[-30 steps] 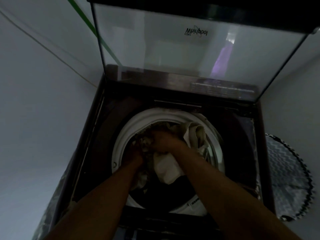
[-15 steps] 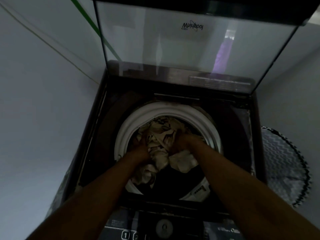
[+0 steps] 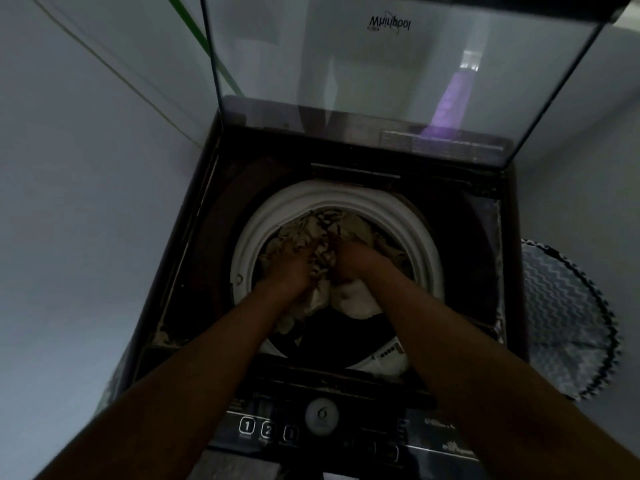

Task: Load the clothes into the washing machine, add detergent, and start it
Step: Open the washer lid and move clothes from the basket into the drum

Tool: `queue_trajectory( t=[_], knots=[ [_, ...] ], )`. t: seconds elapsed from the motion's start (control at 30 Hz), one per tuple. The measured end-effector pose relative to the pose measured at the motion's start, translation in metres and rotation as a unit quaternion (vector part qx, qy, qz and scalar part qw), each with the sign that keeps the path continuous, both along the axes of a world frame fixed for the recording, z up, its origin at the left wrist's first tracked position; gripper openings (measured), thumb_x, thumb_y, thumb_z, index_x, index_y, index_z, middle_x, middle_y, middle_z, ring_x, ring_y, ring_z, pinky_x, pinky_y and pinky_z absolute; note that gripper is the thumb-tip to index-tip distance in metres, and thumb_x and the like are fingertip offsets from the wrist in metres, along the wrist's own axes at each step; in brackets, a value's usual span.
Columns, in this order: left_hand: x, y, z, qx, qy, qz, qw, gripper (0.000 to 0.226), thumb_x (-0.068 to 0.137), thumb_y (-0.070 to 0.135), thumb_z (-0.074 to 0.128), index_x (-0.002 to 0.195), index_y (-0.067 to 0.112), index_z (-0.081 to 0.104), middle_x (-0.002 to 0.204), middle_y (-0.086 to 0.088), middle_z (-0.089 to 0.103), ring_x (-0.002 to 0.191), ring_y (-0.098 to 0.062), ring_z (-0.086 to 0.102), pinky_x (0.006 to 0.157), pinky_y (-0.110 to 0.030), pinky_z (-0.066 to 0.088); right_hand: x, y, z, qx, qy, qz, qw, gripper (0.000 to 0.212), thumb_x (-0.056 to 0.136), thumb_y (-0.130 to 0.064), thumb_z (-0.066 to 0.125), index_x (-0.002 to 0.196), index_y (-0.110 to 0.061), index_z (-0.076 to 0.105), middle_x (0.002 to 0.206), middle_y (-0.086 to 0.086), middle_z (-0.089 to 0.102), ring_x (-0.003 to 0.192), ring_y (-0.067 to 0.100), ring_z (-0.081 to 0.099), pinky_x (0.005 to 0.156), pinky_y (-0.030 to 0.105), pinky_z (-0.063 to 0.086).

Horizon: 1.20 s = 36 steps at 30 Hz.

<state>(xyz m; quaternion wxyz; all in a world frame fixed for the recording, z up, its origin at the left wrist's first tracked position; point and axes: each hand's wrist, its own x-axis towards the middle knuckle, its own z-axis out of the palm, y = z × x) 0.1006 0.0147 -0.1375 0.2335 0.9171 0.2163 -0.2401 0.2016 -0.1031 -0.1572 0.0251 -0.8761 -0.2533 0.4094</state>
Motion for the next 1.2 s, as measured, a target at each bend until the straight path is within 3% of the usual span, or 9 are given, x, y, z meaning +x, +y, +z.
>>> queue_trajectory(
  t=[0.1,0.2,0.33,0.4,0.47,0.57,0.8,0.97,1.2],
  knots=[
    [0.004,0.009,0.004,-0.056,0.003,0.003,0.998,0.089,0.077,0.034,0.076,0.15,0.038,0.026,0.156,-0.015,0.021,0.139,-0.044,0.025,0.113,-0.054,0.029,-0.012,-0.001,0.019,-0.013,0.008,0.011,1.0,0.109,0.087,-0.035,0.068,0.151,-0.012,-0.017,0.158,0.021,0.015,0.144,0.037,0.021,0.118,0.046,0.02],
    [-0.008,0.007,-0.007,-0.145,0.011,0.014,0.989,0.087,0.083,0.043,0.073,0.153,0.036,0.022,0.161,-0.008,0.013,0.146,-0.034,0.018,0.119,-0.042,0.018,-0.043,-0.017,-0.001,0.01,0.012,-0.052,0.999,0.103,0.089,-0.036,0.064,0.152,-0.017,-0.016,0.158,0.027,0.005,0.145,0.043,0.013,0.118,0.05,0.019],
    [-0.019,0.0,-0.011,-0.105,0.02,-0.002,0.994,0.092,0.082,0.046,0.073,0.152,0.043,0.013,0.162,-0.012,-0.002,0.148,-0.035,0.006,0.121,-0.049,0.014,-0.037,-0.021,0.009,0.003,0.063,-0.038,0.997,0.118,0.084,-0.038,0.071,0.147,-0.026,-0.028,0.158,0.027,0.005,0.145,0.041,0.017,0.113,0.046,0.03],
    [-0.019,-0.007,0.0,-0.065,0.006,0.017,0.998,0.09,0.083,0.044,0.071,0.152,0.042,0.014,0.161,-0.015,-0.001,0.147,-0.041,0.006,0.119,-0.055,0.017,-0.029,-0.026,0.026,0.045,0.056,-0.041,0.997,0.114,0.082,-0.036,0.072,0.151,-0.024,-0.018,0.157,0.021,0.018,0.143,0.037,0.023,0.114,0.042,0.03],
    [-0.021,-0.016,0.014,-0.001,-0.024,0.015,1.0,0.083,0.086,0.043,0.065,0.153,0.037,0.017,0.16,-0.019,0.002,0.145,-0.043,0.008,0.118,-0.057,0.017,-0.027,-0.034,0.039,0.11,0.018,-0.078,0.991,0.09,0.085,-0.042,0.068,0.153,-0.016,0.015,0.149,0.015,0.038,0.135,0.032,0.039,0.11,0.038,0.034],
    [-0.025,-0.031,0.035,-0.006,-0.118,0.017,0.993,0.076,0.085,0.053,0.057,0.149,0.023,0.031,0.158,-0.016,0.009,0.144,-0.036,0.017,0.119,-0.049,0.019,-0.034,-0.053,0.056,0.188,-0.094,-0.113,0.971,0.058,0.086,-0.044,0.063,0.131,-0.009,0.05,0.13,0.015,0.056,0.116,0.03,0.055,0.099,0.037,0.046],
    [0.012,-0.111,0.09,-0.127,-0.259,-0.027,0.957,0.032,0.092,0.012,0.055,0.123,0.006,0.061,0.126,-0.014,0.056,0.117,-0.026,0.052,0.1,-0.024,0.034,-0.031,-0.117,0.102,0.338,-0.244,-0.223,0.881,0.022,0.087,-0.014,0.061,0.104,0.0,0.063,0.107,0.018,0.058,0.095,0.028,0.057,0.081,0.031,0.046],
    [0.043,-0.165,0.111,-0.18,-0.288,-0.065,0.938,0.041,0.082,0.006,0.067,0.123,0.01,0.062,0.115,-0.005,0.058,0.1,-0.014,0.055,0.079,-0.01,0.035,-0.018,-0.164,0.135,0.406,-0.259,-0.301,0.823,0.025,0.075,-0.009,0.063,0.098,0.0,0.066,0.096,0.017,0.062,0.089,0.029,0.06,0.081,0.036,0.048],
    [0.075,-0.226,0.119,-0.197,-0.305,-0.127,0.923,0.038,0.078,0.014,0.076,0.115,0.017,0.066,0.106,0.002,0.059,0.083,-0.003,0.054,0.069,0.0,0.036,0.001,-0.242,0.145,0.403,-0.278,-0.425,0.762,0.019,0.075,-0.005,0.064,0.094,-0.007,0.069,0.095,0.005,0.064,0.085,0.014,0.059,0.077,0.019,0.044]
  ],
)
